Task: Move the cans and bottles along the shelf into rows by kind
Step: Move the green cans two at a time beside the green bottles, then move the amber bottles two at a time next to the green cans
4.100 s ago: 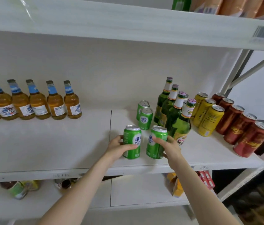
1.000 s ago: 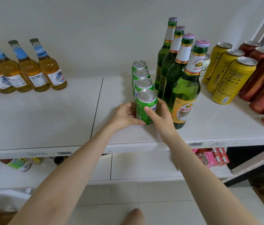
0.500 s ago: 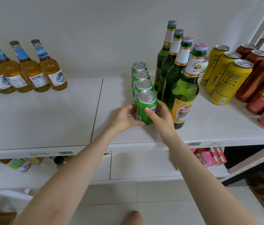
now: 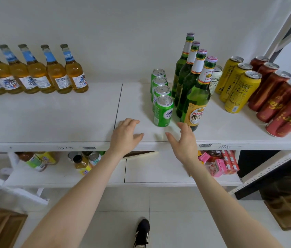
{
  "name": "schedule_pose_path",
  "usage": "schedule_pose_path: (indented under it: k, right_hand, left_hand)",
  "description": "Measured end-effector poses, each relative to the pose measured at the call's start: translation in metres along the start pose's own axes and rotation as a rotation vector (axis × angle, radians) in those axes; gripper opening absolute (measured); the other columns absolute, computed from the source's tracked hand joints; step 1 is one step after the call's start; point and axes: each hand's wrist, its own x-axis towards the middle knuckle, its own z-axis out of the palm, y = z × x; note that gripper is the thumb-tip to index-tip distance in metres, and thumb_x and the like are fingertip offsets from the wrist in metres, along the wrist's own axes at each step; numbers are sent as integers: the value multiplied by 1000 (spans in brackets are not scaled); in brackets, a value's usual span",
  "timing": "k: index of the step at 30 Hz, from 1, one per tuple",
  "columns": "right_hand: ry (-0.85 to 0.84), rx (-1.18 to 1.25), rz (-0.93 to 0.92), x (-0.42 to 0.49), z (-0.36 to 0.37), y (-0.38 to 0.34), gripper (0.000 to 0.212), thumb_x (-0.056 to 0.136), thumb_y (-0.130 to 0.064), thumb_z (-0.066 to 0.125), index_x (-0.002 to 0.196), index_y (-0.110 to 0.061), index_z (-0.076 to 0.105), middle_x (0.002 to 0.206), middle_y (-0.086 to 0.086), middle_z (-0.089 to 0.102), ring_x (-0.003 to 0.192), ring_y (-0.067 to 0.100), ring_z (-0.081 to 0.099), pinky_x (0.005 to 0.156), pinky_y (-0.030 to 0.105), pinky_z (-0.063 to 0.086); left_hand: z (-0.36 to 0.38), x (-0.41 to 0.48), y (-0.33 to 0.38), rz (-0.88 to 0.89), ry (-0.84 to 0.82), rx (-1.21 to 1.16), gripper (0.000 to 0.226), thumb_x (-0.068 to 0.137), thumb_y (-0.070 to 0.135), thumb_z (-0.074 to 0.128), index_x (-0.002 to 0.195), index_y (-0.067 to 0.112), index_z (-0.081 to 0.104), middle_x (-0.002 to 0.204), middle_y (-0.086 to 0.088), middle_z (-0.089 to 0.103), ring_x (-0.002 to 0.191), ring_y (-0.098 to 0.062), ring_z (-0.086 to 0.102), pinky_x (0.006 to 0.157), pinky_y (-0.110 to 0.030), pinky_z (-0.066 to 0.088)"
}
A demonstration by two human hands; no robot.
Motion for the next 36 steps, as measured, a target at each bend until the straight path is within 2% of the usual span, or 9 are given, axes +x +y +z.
schedule_pose_path:
  k: [4, 8, 13, 17, 22, 36]
  right_hand:
    - [-4, -291, -108, -25, -9, -14, 58, 92, -37, 66, 138, -6, 48, 134, 15, 54, 118, 37, 51, 87, 48, 46]
    - [-62, -513, -163, -42, -8, -33, 67, 93, -45, 60, 146, -10, 38, 150, 11, 42, 134, 34, 40, 102, 50, 40]
    - [-96, -673, -207, -56, 4, -60, 74, 95, -55, 49, 153, -17, 23, 162, 10, 24, 149, 30, 21, 118, 52, 24]
    - [-91, -717, -243, -64, 23, -88, 75, 96, -56, 46, 155, -20, 17, 165, 9, 18, 151, 29, 17, 119, 52, 17]
    - [-49, -715, -241, -77, 59, -130, 76, 95, -57, 49, 154, -20, 19, 164, 8, 21, 150, 29, 20, 119, 52, 19]
    - [-32, -726, -187, -72, 166, -223, 76, 94, -56, 49, 154, -21, 19, 165, 8, 17, 151, 28, 16, 119, 52, 14]
  left_hand:
    - [-23, -35, -1, 74, -16, 254, 60, 92, 38, 60, 145, 14, 43, 147, -11, 47, 136, -30, 39, 112, -42, 33]
    - [-42, -65, -13, 43, -32, 421, 64, 96, 46, 51, 150, 19, 32, 158, -10, 31, 148, -30, 22, 120, -46, 19]
    - [-69, -84, -35, 6, -7, 514, 65, 96, 50, 47, 152, 24, 27, 163, -10, 22, 151, -29, 14, 121, -50, 12]
    - [-92, -93, -57, -4, 3, 563, 68, 97, 54, 42, 154, 26, 21, 165, -9, 15, 152, -28, 8, 122, -51, 8]
    - [-129, -102, -98, 14, -8, 599, 70, 98, 58, 37, 156, 27, 14, 166, -9, 8, 153, -28, 2, 122, -52, 2]
    - [-201, -85, -225, 60, -22, 630, 70, 97, 56, 38, 156, 27, 15, 165, -11, 10, 153, -29, 4, 121, -52, 4]
